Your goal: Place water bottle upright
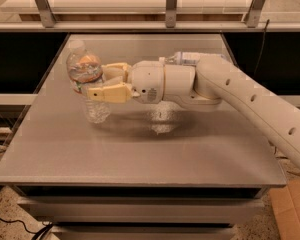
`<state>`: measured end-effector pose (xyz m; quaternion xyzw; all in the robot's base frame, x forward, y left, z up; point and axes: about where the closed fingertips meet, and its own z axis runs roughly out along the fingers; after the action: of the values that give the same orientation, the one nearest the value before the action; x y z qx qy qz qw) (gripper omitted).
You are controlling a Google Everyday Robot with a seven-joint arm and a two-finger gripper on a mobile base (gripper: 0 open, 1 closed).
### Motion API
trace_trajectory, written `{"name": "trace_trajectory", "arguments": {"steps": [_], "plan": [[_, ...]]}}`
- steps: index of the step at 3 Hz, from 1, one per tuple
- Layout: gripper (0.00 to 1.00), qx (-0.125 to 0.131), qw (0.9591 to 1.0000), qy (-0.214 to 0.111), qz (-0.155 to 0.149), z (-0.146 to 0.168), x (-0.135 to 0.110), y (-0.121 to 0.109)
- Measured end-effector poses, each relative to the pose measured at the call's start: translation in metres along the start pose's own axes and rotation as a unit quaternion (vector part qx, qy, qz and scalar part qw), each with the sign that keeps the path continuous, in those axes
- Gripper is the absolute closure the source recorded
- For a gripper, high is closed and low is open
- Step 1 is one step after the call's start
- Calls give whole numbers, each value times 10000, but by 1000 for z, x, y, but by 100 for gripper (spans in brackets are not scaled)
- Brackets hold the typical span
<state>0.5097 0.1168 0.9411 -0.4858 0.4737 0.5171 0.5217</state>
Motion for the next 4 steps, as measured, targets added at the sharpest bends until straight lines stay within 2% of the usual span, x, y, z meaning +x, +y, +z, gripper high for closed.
{"name": "trace_trajectory", "arguments": {"steps": [1,2,4], "plan": [[100,-13,10000,-31,47,1,4,-1],[83,-41,9999,-45,91,3,7,-3],[36,-82,9998,-128,130,7,12,-5]]}}
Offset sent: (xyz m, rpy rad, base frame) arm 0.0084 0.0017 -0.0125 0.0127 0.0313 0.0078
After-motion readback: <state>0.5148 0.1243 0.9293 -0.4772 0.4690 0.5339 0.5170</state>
